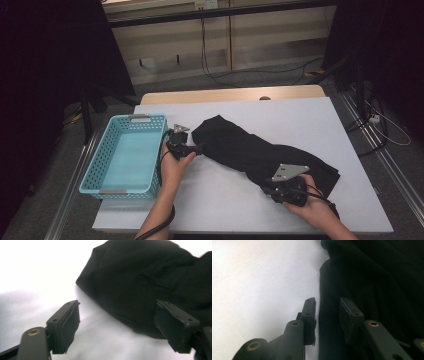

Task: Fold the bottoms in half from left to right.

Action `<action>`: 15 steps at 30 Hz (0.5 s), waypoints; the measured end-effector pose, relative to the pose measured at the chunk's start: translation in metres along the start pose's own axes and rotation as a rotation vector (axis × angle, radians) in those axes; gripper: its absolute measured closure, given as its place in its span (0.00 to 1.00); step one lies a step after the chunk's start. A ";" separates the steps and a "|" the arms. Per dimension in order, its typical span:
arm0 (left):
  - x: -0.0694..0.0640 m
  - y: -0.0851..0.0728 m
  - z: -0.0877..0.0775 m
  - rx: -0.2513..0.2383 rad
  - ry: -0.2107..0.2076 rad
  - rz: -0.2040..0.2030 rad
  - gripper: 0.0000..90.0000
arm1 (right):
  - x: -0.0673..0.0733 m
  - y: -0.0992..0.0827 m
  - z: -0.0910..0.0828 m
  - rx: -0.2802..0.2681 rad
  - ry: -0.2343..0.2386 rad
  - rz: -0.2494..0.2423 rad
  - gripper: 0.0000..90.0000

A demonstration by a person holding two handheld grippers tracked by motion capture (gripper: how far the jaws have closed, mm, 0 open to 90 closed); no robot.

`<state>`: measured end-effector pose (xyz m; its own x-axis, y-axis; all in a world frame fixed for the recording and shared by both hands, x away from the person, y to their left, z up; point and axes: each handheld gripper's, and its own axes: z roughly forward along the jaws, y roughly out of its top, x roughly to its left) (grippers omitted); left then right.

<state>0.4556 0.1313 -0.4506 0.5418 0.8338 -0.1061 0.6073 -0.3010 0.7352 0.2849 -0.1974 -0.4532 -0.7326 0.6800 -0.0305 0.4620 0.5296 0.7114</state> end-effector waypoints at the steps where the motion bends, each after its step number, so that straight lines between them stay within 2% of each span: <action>1: 0.001 0.000 0.003 -0.007 0.000 -0.010 0.33 | 0.001 0.000 0.000 0.003 -0.005 -0.001 0.76; 2: 0.002 0.000 0.006 0.006 -0.024 -0.027 0.42 | 0.001 0.001 0.001 0.004 -0.009 0.005 0.80; 3: 0.002 -0.001 0.008 0.004 -0.030 -0.044 0.49 | 0.000 0.001 0.001 0.003 -0.016 0.008 0.85; 5: 0.001 0.000 0.011 0.005 -0.013 -0.037 0.53 | -0.002 0.001 0.001 0.006 -0.035 0.000 0.96; 7: 0.001 0.002 0.013 0.013 -0.022 -0.055 0.61 | -0.005 0.002 0.001 0.005 -0.025 0.014 0.98; 9: 0.001 0.006 0.013 0.031 -0.045 -0.067 0.73 | -0.007 0.002 0.001 0.005 -0.014 0.017 0.99; 12: 0.000 0.013 0.011 0.028 -0.050 -0.057 0.92 | -0.008 0.002 -0.004 0.003 0.017 0.041 0.99; 15: 0.001 0.020 0.006 0.017 -0.057 -0.060 0.94 | -0.010 0.001 -0.014 -0.031 0.059 0.073 0.99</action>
<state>0.4721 0.1232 -0.4402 0.5361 0.8229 -0.1883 0.6492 -0.2593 0.7151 0.2856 -0.2106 -0.4418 -0.7261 0.6847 0.0630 0.5004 0.4634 0.7313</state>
